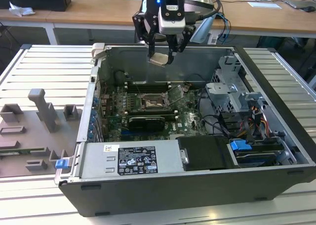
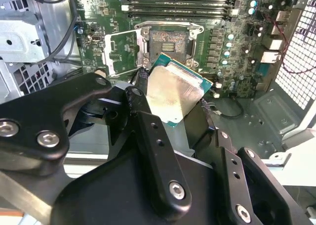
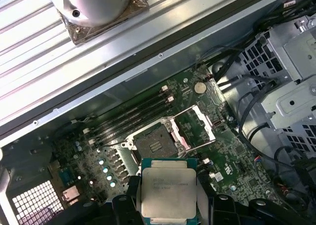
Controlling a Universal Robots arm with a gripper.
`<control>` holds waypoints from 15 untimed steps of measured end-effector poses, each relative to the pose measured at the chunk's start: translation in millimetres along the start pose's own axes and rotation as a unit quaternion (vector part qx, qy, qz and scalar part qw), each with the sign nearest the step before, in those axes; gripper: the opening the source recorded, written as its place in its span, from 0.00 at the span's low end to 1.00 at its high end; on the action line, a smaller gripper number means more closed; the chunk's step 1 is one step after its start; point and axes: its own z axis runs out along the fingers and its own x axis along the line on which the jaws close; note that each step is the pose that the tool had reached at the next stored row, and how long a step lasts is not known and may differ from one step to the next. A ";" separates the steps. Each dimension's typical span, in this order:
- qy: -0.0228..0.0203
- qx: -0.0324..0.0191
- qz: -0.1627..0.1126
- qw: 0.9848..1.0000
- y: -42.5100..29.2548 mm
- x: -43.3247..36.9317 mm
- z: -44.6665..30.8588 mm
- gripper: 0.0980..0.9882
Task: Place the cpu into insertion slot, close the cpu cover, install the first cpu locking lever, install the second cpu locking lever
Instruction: 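Place the cpu into insertion slot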
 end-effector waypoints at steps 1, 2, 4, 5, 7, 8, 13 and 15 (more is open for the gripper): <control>0.000 0.000 0.001 1.000 0.0 0.0 0.0 0.49; 0.000 0.000 0.002 1.000 0.0 0.0 0.0 0.49; 0.000 0.000 0.004 1.000 0.0 0.0 0.0 0.49; 0.000 0.000 0.005 1.000 0.0 0.0 0.0 0.49; -0.001 0.000 0.007 1.000 0.0 0.0 0.0 0.49; -0.001 0.000 0.008 1.000 0.0 0.0 0.0 0.49; -0.001 0.000 0.013 1.000 0.0 0.0 0.0 0.49; -0.001 0.000 0.015 1.000 0.0 0.0 0.0 0.49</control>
